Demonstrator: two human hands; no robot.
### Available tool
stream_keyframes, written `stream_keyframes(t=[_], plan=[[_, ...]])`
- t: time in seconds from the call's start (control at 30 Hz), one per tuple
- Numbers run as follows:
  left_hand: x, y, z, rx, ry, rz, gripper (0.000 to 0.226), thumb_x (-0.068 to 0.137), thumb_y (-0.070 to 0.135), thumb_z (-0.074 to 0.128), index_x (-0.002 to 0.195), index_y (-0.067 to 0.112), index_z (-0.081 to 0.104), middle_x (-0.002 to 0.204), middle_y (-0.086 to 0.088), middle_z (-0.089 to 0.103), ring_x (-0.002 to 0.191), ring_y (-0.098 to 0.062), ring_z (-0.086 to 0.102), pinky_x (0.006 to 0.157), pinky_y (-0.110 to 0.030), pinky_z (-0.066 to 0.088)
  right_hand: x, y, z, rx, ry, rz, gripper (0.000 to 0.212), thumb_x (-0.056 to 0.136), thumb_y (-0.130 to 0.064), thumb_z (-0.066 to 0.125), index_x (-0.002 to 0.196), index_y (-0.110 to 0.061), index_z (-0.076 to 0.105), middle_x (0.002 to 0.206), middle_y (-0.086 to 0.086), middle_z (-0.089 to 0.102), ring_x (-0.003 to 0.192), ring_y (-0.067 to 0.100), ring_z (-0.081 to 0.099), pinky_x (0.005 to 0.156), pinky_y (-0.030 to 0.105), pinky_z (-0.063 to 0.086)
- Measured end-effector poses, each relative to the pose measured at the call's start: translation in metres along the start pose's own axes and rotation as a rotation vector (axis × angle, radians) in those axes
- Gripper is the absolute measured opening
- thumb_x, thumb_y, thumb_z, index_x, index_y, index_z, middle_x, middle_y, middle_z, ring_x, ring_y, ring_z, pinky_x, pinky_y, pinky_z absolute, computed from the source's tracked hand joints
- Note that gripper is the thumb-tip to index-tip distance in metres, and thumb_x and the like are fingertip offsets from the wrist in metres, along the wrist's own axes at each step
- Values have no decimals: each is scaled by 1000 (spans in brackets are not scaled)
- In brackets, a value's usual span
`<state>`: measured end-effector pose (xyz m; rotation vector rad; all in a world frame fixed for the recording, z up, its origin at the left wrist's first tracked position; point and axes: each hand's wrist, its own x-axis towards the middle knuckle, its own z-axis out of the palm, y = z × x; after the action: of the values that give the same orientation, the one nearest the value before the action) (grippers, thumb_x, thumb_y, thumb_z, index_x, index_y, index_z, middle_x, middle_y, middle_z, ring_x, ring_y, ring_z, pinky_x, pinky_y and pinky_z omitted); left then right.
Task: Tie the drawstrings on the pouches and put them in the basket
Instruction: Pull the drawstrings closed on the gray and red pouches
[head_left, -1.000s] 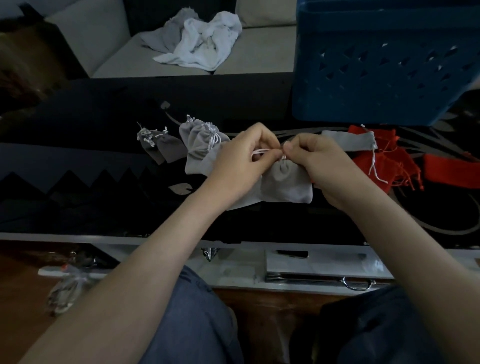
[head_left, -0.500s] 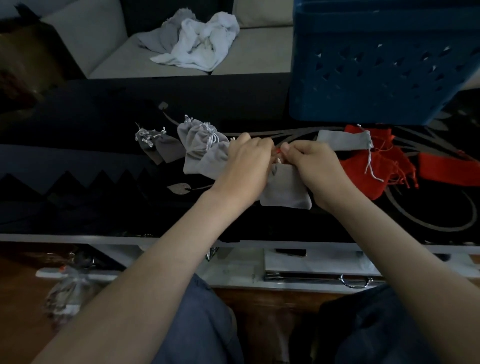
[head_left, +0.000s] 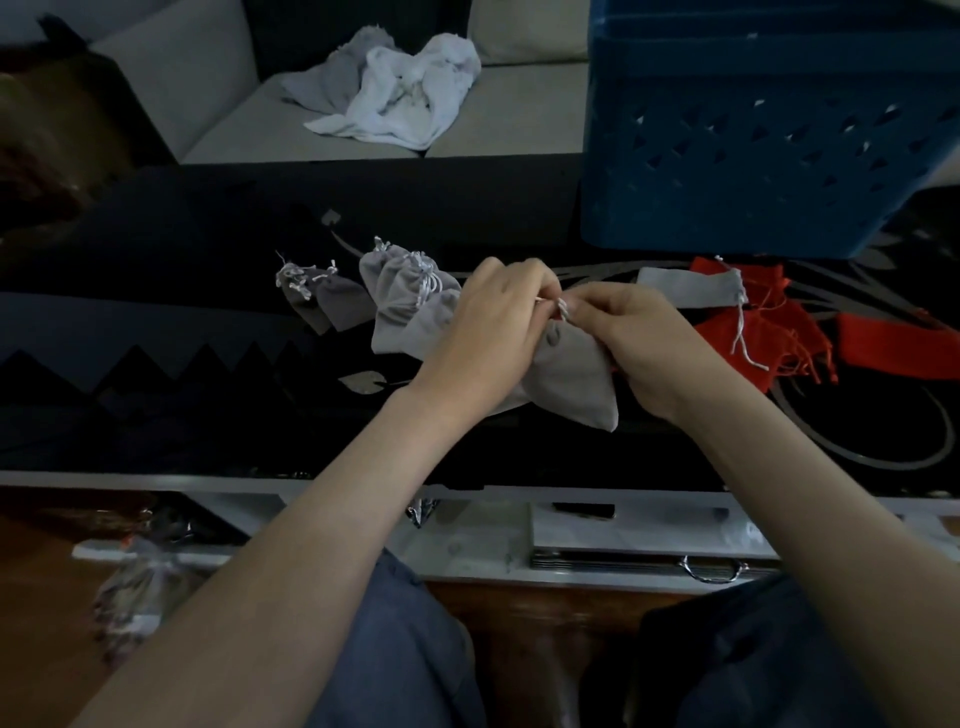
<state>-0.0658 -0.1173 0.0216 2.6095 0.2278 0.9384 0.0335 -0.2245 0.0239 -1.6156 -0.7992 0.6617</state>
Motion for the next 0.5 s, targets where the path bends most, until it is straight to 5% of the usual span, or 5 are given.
stream_keyframes(t=[0.17,0.33,0.5], plan=[[0,5,-1,-46,-21,-32,10,95,10,51,99,6,59,89,4,55,87,-6,40,76,-15,33,-1,0,-1,-47,46,6,16,96,-16,53,88,-11,67,83,4,66,77,9,59,69,22,47],[3,6,0,-253,-54,-323,21,93,18,58,111,10,53,84,5,55,96,-15,54,81,-20,42,-4,2,3,-131,77,-41,18,98,-13,47,84,-11,60,74,3,57,69,12,49,61,21,39],[1,-4,6,-80,-56,-483,30,84,44,64,88,18,49,89,-2,55,96,-23,52,83,-37,45,-5,1,0,-105,43,-41,20,97,-11,49,80,-13,58,76,7,59,71,15,50,62,22,39]])
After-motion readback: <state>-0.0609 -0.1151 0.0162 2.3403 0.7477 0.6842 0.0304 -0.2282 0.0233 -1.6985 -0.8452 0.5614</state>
